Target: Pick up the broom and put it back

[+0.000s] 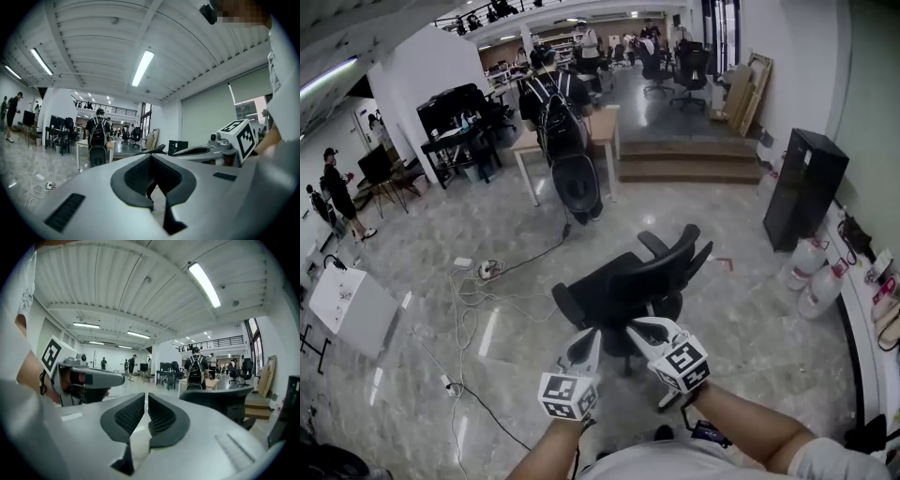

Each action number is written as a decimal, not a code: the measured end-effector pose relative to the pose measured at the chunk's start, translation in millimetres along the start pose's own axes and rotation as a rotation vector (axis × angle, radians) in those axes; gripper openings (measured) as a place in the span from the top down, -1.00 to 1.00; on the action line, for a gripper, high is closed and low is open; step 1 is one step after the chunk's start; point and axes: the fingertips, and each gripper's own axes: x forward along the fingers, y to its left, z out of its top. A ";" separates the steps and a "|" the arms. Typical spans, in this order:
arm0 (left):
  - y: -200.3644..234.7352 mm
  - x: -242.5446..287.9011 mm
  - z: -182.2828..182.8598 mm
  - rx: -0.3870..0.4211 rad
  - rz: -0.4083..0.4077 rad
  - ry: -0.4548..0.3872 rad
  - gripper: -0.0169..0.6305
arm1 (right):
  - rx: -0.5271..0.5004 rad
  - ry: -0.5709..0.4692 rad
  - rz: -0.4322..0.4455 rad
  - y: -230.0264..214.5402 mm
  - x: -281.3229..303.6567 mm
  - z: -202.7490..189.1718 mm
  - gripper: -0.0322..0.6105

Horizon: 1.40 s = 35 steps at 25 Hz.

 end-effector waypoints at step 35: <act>91.8 -197.7 53.0 0.033 -0.013 -0.038 0.93 | 0.033 -0.097 0.004 223.7 74.4 98.4 0.89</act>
